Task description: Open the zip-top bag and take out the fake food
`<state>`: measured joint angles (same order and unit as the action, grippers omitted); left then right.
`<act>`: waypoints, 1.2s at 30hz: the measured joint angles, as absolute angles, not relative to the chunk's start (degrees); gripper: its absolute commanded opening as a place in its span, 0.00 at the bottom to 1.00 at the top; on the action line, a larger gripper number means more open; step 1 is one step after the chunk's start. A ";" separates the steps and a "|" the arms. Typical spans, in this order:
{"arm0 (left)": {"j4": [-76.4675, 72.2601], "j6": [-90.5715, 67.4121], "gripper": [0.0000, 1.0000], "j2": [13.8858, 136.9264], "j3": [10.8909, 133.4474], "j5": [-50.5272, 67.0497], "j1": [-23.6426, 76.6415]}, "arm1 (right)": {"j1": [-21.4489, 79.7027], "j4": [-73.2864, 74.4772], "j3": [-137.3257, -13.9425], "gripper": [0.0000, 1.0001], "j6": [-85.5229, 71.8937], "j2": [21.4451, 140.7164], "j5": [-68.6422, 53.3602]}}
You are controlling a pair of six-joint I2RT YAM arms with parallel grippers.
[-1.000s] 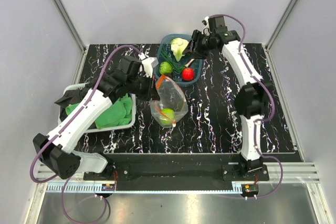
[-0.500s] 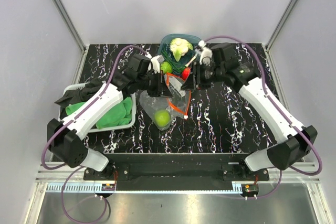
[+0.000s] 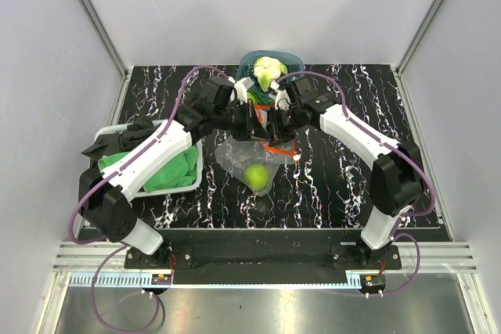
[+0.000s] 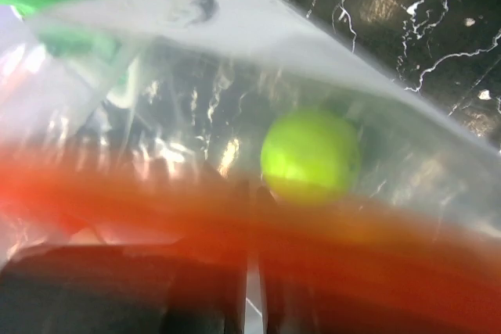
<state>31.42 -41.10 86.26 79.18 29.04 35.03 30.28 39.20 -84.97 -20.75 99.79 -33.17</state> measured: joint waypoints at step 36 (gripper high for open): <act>37.67 -29.95 0.34 68.14 66.78 20.62 36.32 | 30.26 32.71 -65.93 0.48 -19.51 99.42 -40.29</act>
<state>37.67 -29.95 68.14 66.78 20.62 36.32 30.26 32.71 -65.93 -19.51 99.42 -40.29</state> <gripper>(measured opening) 0.395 0.471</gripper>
